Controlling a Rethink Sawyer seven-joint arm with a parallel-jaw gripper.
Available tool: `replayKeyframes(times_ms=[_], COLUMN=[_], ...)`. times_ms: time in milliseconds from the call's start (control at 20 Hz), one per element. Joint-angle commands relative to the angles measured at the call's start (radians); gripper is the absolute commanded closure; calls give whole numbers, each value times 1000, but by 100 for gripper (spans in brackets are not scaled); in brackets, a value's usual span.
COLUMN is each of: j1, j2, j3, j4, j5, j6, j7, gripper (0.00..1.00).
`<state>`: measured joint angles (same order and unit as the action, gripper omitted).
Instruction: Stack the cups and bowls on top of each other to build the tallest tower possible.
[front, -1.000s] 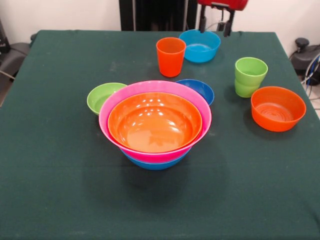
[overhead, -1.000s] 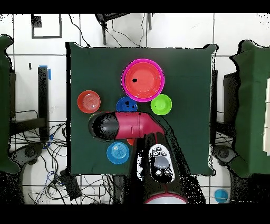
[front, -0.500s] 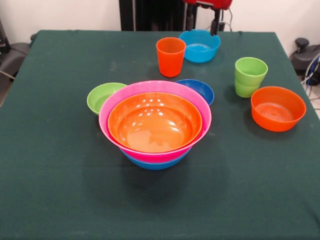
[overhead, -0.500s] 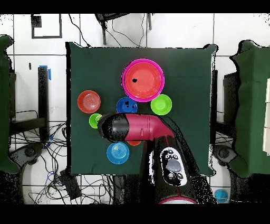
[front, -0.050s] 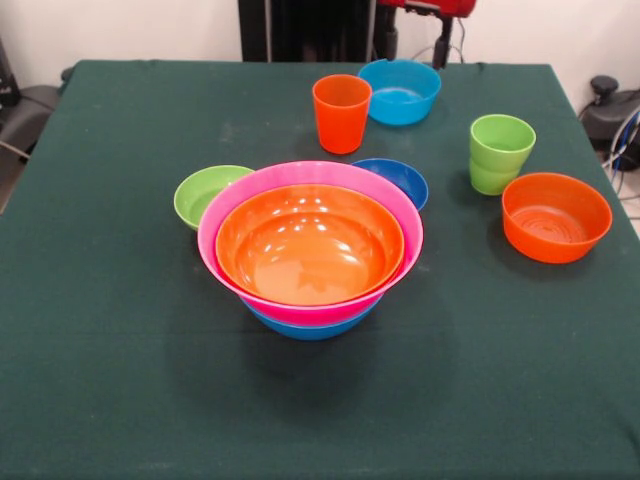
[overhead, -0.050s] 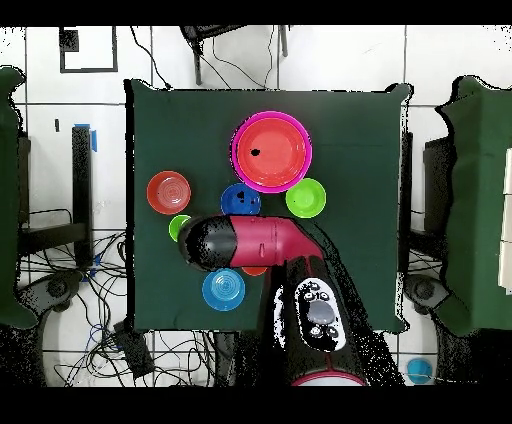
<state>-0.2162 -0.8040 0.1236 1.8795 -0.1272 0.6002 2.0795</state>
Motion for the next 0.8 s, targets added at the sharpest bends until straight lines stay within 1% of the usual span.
replayKeyframes(times_ms=[50,450,800], j1=[58,97,115], j2=[22,32,33], j3=[67,49,38], j4=[11,-20,-45], j5=[-10,13,25], j6=[31,58,87], j7=[44,70,77], gripper=[0,0,0])
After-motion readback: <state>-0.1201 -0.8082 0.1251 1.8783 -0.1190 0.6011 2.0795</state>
